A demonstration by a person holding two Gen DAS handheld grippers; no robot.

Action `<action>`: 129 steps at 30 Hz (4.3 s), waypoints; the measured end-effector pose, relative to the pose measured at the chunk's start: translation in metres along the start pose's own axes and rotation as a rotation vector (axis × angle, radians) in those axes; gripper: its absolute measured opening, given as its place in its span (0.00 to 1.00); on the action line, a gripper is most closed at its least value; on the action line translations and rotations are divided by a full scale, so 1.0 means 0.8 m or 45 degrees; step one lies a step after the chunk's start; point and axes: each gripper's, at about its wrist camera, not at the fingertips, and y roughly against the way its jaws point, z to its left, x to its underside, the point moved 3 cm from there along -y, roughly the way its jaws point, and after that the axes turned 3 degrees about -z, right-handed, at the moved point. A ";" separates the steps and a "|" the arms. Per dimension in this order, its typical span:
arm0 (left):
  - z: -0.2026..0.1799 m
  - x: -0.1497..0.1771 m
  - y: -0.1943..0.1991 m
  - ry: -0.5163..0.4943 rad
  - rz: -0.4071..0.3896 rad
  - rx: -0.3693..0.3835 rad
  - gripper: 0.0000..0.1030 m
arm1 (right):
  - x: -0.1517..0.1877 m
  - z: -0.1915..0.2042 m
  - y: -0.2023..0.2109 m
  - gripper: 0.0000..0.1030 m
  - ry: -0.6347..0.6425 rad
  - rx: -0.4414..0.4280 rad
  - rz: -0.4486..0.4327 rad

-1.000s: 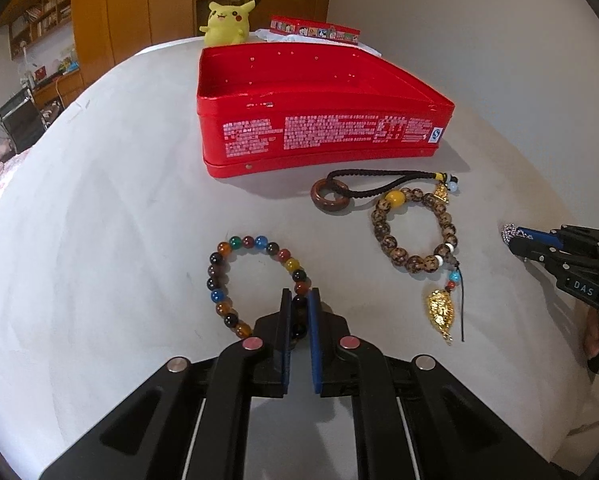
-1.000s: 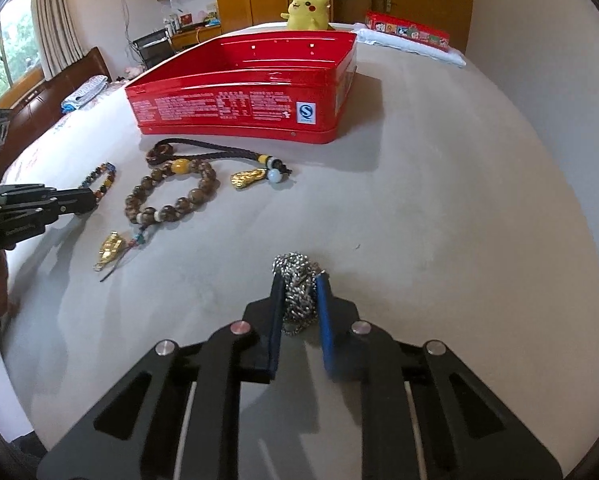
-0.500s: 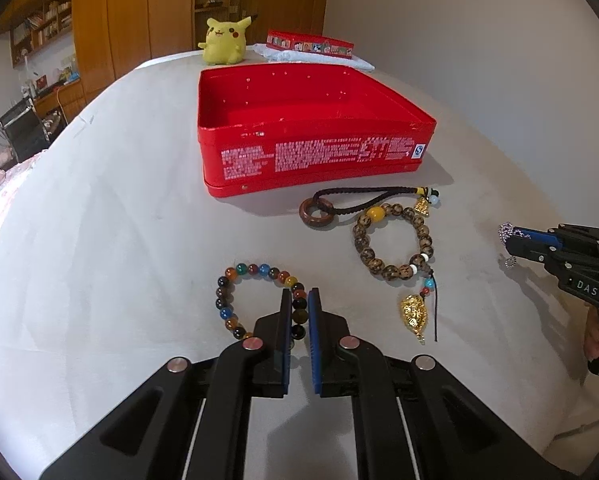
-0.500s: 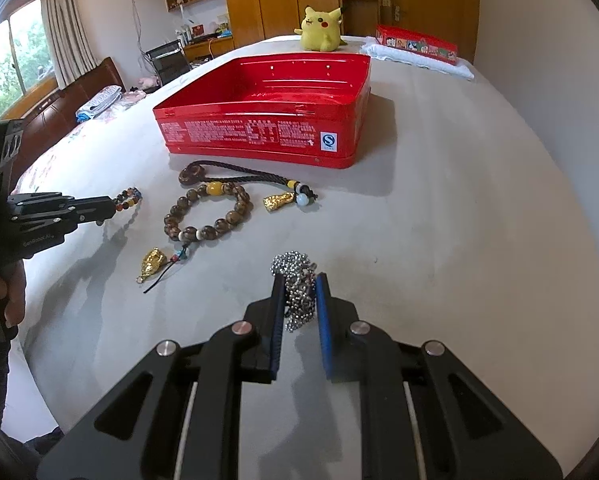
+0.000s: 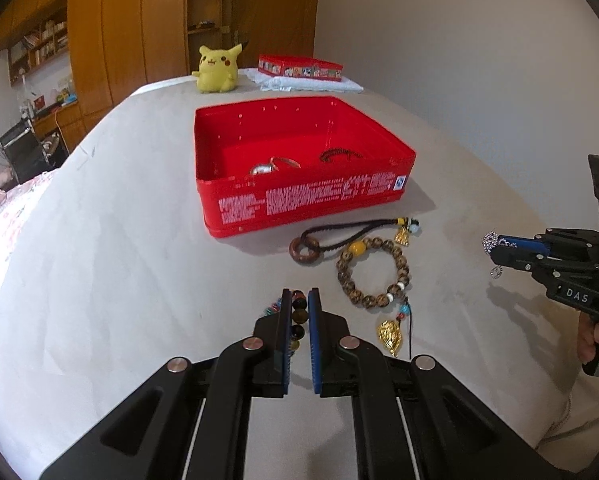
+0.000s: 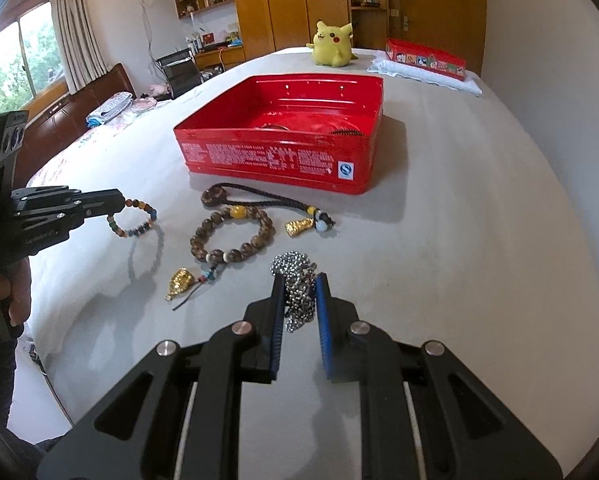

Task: Organize jewelry
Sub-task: 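Lift the bracelet and chain toward the red box with both tools, then lower bracelet and chain into the red box and open both tools, then withdraw both open tools from the box back over the jewelry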

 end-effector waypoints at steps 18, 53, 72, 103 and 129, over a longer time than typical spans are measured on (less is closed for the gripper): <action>-0.008 -0.064 0.026 -0.075 -0.115 -0.007 0.07 | -0.050 0.012 0.014 0.13 0.057 -0.031 -0.054; 0.008 -0.202 -0.040 -0.162 -0.156 -0.007 0.07 | -0.220 -0.015 -0.072 0.13 0.052 -0.083 -0.051; 0.017 -0.216 -0.179 -0.099 0.051 0.064 0.07 | -0.221 -0.049 -0.207 0.13 -0.003 -0.026 0.182; 0.025 -0.182 -0.190 -0.091 0.095 0.010 0.32 | -0.213 -0.053 -0.209 0.17 -0.017 -0.014 0.198; -0.066 0.030 -0.052 -0.078 0.128 0.168 0.55 | -0.065 0.001 -0.068 0.33 -0.061 -0.165 0.093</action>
